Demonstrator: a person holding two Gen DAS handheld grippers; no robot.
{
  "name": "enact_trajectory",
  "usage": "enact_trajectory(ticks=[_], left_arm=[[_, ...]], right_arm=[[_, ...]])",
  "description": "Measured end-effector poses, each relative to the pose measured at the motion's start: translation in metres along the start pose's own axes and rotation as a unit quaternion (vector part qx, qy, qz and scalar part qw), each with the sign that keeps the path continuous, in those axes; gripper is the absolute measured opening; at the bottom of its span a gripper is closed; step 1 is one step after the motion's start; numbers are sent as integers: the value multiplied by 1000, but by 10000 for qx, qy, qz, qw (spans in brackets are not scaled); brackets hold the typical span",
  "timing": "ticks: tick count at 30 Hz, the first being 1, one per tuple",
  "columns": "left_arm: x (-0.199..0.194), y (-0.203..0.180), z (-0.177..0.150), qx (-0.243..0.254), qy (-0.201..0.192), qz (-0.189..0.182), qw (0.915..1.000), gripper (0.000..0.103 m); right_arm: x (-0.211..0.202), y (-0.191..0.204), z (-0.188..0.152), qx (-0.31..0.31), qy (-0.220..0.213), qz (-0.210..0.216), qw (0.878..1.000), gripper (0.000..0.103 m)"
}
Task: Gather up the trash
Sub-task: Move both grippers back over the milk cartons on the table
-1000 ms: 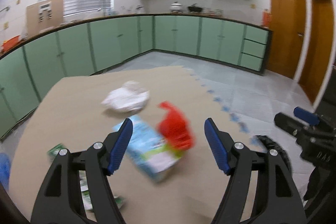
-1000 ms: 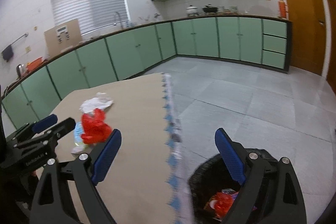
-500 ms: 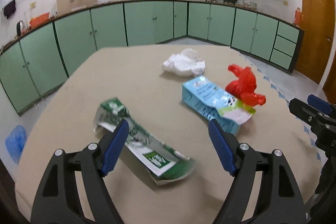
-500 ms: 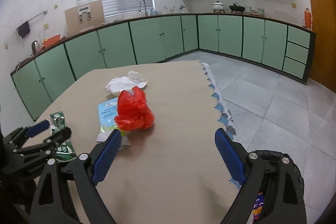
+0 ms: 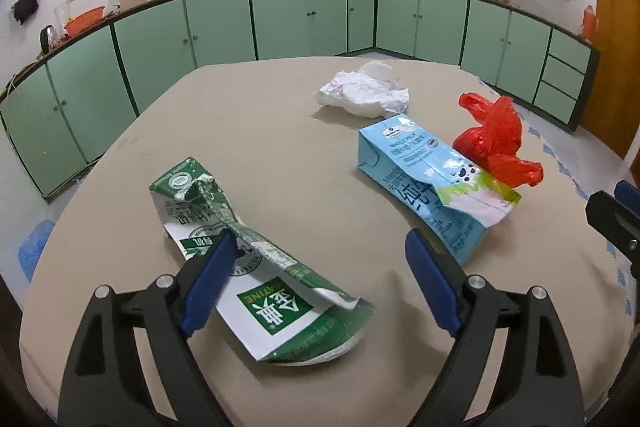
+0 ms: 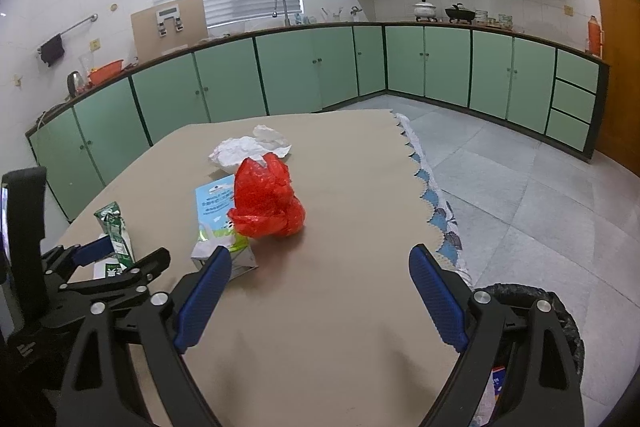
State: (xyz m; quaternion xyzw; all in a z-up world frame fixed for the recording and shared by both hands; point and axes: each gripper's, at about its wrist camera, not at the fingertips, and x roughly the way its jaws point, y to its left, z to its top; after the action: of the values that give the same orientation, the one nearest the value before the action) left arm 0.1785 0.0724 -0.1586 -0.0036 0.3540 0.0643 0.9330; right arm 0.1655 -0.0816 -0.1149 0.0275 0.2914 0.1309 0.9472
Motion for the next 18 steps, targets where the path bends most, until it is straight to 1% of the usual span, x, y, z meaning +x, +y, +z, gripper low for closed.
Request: enact_trajectory(ticks=[1,3,5,6,7,10,12,15,18], left_arm=[[0,0,0,6,6,24,10000,83],[0,1,0,-13,22,79,10000,79],[-1,4,-1,13,8,184,9998,66],[-1,6,-1,26,-5,199,9998,64],[-2,9,-2,41,-25,197,9998,57],[-5,21,-3,20,-66,16,10000,56],[-6,28,-4,12,-47,47,10000,56],[-7,37,-3,-71,-48,-4,10000,56],[-8,44,-2,-146,-38,-45,9999,55]], right_arm=[[0,1,0,-9,2,14,10000,88],[0,3,0,-32,8,54,10000,88],[0,5,-1,-51,12,95,9999,88],[0,6,-1,-69,16,133,9999,88],[0,7,-1,-86,25,175,9998,88],[3,13,-1,-115,89,344,9993,88],[7,19,-1,-151,152,466,9987,88],[15,33,-1,-274,226,563,9978,88],[24,42,0,-263,306,678,9969,86]])
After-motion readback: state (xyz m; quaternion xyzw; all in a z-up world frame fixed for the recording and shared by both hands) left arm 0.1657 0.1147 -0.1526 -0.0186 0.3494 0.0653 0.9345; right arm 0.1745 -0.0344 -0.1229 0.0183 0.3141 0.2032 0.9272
